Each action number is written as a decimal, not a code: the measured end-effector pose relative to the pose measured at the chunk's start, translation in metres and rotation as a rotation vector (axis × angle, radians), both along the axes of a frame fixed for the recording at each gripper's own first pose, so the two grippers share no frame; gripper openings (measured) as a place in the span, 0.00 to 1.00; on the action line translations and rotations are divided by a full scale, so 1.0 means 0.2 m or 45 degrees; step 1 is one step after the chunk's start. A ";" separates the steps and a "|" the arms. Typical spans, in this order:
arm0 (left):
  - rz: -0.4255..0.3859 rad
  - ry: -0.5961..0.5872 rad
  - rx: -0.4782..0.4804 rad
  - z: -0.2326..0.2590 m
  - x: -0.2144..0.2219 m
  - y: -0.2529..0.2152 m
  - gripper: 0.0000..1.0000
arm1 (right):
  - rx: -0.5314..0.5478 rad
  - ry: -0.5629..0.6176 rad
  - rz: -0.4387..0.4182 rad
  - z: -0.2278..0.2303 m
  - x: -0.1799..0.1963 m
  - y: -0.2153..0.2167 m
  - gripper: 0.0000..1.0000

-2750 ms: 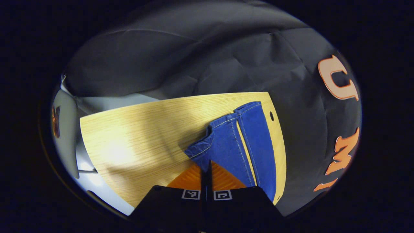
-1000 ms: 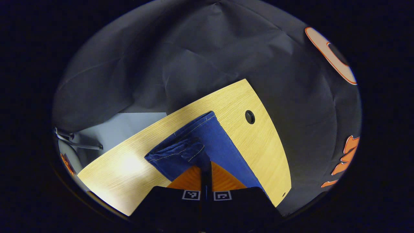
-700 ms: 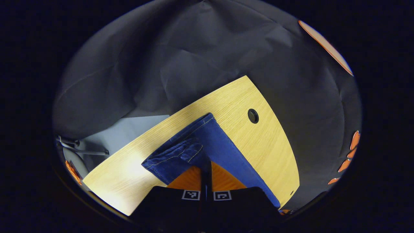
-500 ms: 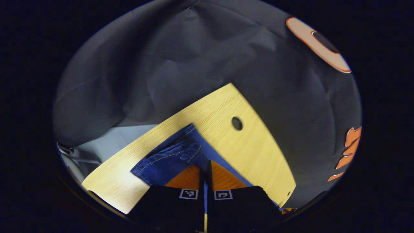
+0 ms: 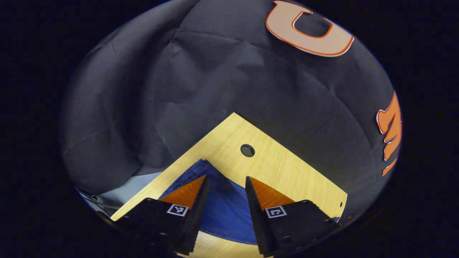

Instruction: Grasp the waist and the cuffs of the jeans and fold them to make the two legs overlap; first hold the waist and fold one-third of the jeans toward the cuffs, then hold the cuffs and fold the remaining one-third in the same direction to finish folding.

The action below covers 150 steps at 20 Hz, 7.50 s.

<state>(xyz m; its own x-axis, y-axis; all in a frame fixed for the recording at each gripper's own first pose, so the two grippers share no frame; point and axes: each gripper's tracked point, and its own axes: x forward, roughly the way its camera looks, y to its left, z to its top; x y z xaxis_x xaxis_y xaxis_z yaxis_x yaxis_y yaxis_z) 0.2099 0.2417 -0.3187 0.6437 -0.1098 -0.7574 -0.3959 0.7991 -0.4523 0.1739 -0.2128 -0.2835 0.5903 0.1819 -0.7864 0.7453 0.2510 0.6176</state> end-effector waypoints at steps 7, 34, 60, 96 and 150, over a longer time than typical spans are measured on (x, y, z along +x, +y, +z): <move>-0.037 -0.307 0.191 0.38 -0.07 0.00 1.00 | -0.073 0.057 0.064 -0.18 -0.19 0.04 0.94; -0.483 -0.676 0.529 1.01 -0.55 -0.76 0.94 | -0.219 0.021 0.023 -0.58 -0.19 -0.03 0.23; -0.368 -0.679 0.524 0.83 -0.68 -0.50 0.94 | -0.838 -0.543 0.574 0.58 0.03 0.76 0.11; 0.081 0.087 -0.315 -0.38 -0.81 -0.06 0.97 | -1.031 -0.731 1.155 0.54 -0.01 1.66 0.83; -0.322 -0.537 -0.431 0.92 -0.37 -1.00 0.03 | -1.080 -0.825 0.894 0.80 -0.25 0.99 0.85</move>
<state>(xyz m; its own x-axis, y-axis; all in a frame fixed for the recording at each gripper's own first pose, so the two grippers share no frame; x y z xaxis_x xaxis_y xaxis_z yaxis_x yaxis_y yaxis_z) 0.1363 0.0416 -0.1357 0.8037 -0.4895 -0.3385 0.0570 0.6294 -0.7750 0.1247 -0.0139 -0.1244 0.8894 0.1938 -0.4140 -0.0833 0.9592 0.2700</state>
